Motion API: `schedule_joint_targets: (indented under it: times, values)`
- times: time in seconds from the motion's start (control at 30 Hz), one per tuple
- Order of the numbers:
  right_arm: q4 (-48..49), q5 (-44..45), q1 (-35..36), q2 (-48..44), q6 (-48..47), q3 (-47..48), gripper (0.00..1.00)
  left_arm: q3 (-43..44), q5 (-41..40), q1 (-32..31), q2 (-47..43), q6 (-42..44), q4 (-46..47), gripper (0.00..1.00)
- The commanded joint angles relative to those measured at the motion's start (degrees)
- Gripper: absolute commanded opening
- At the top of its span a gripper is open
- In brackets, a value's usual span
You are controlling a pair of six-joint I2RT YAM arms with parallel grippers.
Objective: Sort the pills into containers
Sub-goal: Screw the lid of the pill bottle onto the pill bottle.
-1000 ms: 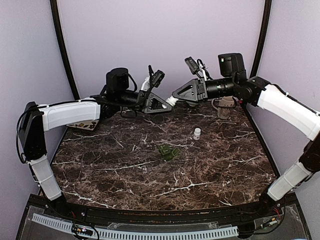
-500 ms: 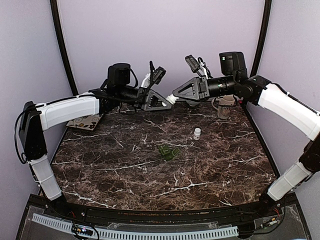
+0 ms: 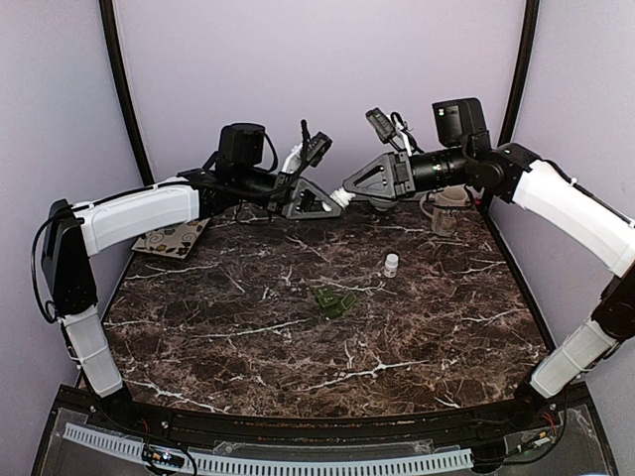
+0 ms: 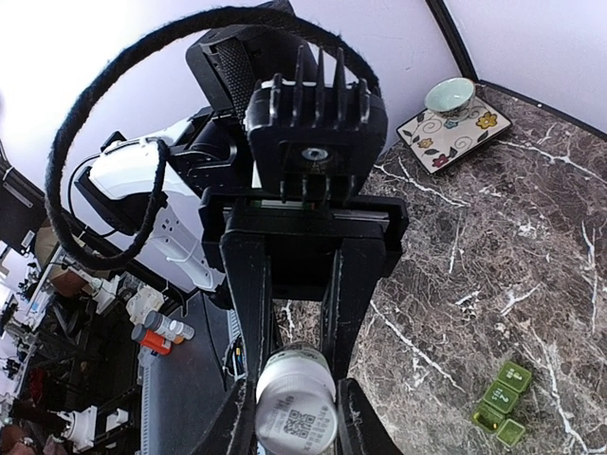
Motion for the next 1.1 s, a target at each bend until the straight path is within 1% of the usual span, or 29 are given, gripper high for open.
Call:
schedule_joint_targets:
  times: [0.0,0.17,0.27,0.37,0.53,0.63,0.73,0.8,0.93,1.07]
  values:
    - [-2.21,2.09,2.58,1.26,-0.87,-0.09,0.2,3.09,-2.58,-0.66,-0.89,0.64,2.62,0.0]
    - [-0.42,2.8,2.84,1.15,1.22,-1.38,0.18,3.29,-4.48,-1.34,-0.95,0.83,4.01,0.0]
    - [-0.23,3.13,2.85,1.31,2.04,-1.68,0.18,4.24,-5.7,-1.54,-0.89,2.34,3.05,0.0]
    - [-0.55,3.52,2.87,1.71,2.87,-1.69,0.17,6.35,-7.84,-1.83,-0.69,5.86,-0.88,0.0]
    - [-0.6,4.03,2.93,1.76,4.28,-1.5,0.16,9.07,-9.15,-2.43,-0.03,10.17,-7.05,0.0]
    - [-1.45,3.93,2.93,2.05,4.57,-0.74,0.15,11.53,-11.54,-3.27,0.31,14.96,-13.24,0.0]
    - [-2.83,4.83,2.93,2.4,5.16,-0.22,0.14,12.74,-14.17,-3.94,0.28,18.26,-16.62,0.0]
    - [-2.76,5.01,2.86,2.66,6.16,-0.27,0.13,13.26,-17.1,-4.7,0.02,21.28,-18.62,0.0]
    - [-3.26,6.15,2.86,3.4,7.86,-0.24,0.11,13.64,-25.91,-6.99,-0.8,27.16,-21.96,0.0]
    - [-3.91,8.07,2.85,4.06,9.73,0.26,0.07,12.52,-38.89,-9.4,-2.2,31.71,-21.97,0.0]
